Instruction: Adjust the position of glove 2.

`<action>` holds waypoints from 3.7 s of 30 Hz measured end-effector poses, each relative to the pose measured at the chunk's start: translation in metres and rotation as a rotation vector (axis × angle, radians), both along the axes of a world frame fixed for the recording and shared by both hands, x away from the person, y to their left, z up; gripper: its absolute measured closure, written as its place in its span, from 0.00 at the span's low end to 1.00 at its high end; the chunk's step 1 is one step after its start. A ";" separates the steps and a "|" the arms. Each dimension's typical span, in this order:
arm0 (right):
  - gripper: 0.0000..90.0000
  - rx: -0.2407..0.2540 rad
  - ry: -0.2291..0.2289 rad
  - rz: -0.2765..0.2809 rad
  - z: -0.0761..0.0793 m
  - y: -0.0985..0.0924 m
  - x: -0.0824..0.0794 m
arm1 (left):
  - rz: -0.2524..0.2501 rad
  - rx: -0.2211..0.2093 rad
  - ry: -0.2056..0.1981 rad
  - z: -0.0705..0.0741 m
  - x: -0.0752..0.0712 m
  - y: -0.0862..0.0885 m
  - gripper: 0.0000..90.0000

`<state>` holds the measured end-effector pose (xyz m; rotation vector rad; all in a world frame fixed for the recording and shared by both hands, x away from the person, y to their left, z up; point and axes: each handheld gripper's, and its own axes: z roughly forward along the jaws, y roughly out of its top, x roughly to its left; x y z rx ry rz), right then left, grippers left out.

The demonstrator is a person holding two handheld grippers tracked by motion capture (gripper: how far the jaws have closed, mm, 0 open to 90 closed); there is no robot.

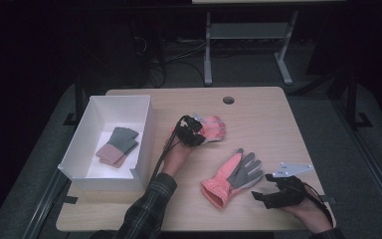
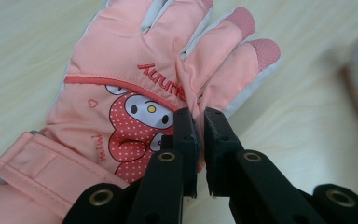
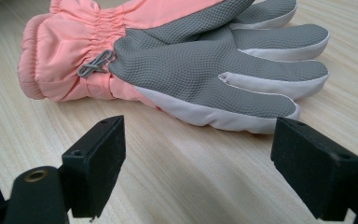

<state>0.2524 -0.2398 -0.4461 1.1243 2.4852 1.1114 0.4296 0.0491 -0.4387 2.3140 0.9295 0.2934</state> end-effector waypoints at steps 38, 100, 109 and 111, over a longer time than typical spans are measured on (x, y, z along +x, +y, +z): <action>0.20 0.013 0.006 -0.001 0.001 0.000 0.000 | 0.089 0.073 0.053 0.015 0.039 0.033 1.00; 0.21 0.010 0.007 0.000 0.000 0.000 0.000 | -0.092 -0.072 0.139 0.039 0.003 0.030 0.86; 0.46 0.046 -0.013 -0.020 0.005 -0.002 -0.003 | -0.132 -0.091 0.153 0.071 -0.018 0.024 0.86; 0.49 0.048 -0.015 -0.026 0.007 -0.002 -0.004 | -0.149 -0.097 0.162 0.076 -0.022 0.022 0.86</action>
